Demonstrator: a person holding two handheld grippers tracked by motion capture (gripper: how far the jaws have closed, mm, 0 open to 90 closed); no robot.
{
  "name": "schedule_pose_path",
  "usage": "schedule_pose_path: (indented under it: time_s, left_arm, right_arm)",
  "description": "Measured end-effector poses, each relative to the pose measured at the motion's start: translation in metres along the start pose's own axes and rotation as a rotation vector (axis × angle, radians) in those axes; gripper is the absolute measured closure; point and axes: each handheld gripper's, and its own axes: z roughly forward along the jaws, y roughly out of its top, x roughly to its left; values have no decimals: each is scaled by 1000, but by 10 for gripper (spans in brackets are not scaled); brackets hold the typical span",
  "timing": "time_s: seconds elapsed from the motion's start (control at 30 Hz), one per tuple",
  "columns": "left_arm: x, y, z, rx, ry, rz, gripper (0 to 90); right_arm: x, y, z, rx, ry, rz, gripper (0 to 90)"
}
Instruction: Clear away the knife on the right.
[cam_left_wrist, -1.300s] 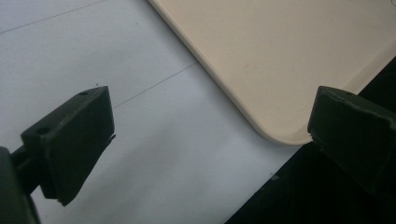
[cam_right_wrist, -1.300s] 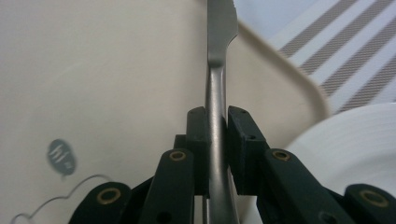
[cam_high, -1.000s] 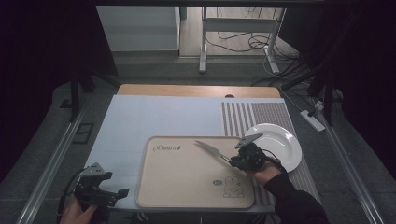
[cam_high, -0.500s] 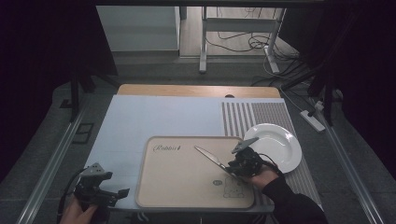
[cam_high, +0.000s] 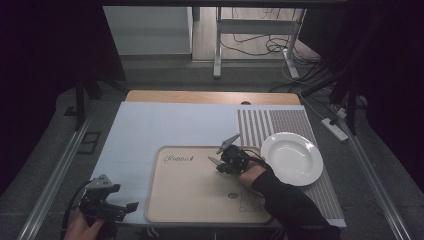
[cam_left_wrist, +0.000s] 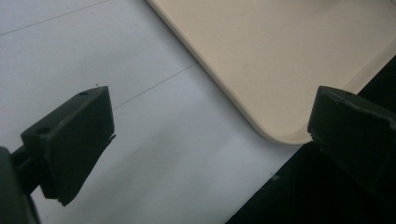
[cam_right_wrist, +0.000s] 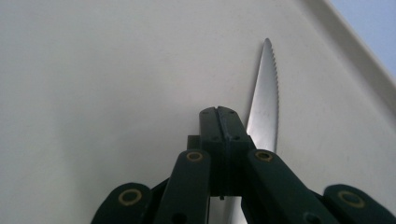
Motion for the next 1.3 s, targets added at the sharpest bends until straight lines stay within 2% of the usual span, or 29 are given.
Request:
schedule_pose_path:
  time_s: [0.13, 0.2, 0.37, 0.43, 0.77, 0.93, 1.3]
  left_arm:
    - [0, 0, 0, 0, 1, 2, 16]
    - [0, 0, 0, 3, 2, 3, 16]
    - [-1, 0, 1, 4, 5, 3, 16]
    - [-1, 1, 1, 4, 6, 3, 17]
    - [-1, 1, 1, 6, 8, 3, 17]
    - [-1, 1, 1, 6, 9, 3, 18]
    - [-1, 1, 1, 8, 11, 3, 19]
  right_arm:
    - [-6, 1, 4, 4, -9, 7, 900]
    - [-8, -3, 1, 17, -39, 5, 900]
    - [-16, -19, -11, 36, -54, 39, 900]
    - [-17, -24, -14, 33, -40, 53, 900]
    - [-21, -47, -30, 36, -43, 102, 900]
    - [-19, -56, -35, 32, -36, 111, 900]
    - [-22, -76, -48, 29, -56, 151, 900]
